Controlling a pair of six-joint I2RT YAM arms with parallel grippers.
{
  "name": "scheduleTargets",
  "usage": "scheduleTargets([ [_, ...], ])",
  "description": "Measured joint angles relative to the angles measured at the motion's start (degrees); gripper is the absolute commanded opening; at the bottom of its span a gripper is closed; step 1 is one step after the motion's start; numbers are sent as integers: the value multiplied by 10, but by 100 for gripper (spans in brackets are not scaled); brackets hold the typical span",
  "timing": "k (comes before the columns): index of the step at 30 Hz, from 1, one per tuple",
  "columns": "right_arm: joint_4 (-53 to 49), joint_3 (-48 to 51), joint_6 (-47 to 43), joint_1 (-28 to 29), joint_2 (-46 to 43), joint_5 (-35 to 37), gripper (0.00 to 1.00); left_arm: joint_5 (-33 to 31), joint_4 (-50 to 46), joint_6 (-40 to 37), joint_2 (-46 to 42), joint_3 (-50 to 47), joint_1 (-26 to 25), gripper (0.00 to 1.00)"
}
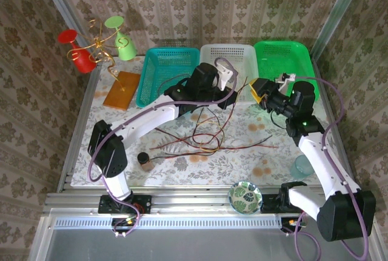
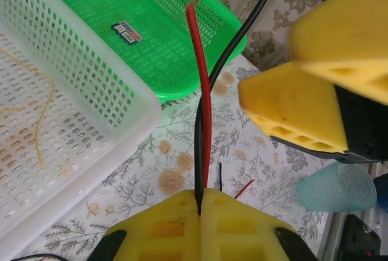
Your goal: Untangle the cables
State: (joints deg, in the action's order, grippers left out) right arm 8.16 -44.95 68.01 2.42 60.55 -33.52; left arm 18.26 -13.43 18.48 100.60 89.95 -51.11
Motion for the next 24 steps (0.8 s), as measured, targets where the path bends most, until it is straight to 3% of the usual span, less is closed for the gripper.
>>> scheduleTargets([
  [7, 33, 9, 1, 0, 28, 30, 35, 0, 10, 4, -3, -14, -9, 0],
  [14, 70, 10, 5, 0, 67, 33, 1, 0, 13, 9, -7, -19, -13, 0],
  [15, 75, 10, 7, 0, 70, 33, 0, 0, 15, 9, -7, -20, -13, 0],
  [16, 81, 10, 7, 0, 73, 32, 0, 0, 17, 11, -7, -22, -13, 9],
  [17, 85, 10, 10, 0, 74, 31, 0, 0, 20, 12, -8, -24, -13, 25],
  [19, 86, 9, 10, 0, 74, 31, 0, 0, 28, 17, -10, -30, -13, 44],
  [21, 85, 9, 9, 0, 74, 31, 0, 0, 33, 23, -11, -35, -13, 54],
  [24, 81, 6, 3, 0, 74, 31, 0, 0, 37, 27, -14, -42, -12, 55],
])
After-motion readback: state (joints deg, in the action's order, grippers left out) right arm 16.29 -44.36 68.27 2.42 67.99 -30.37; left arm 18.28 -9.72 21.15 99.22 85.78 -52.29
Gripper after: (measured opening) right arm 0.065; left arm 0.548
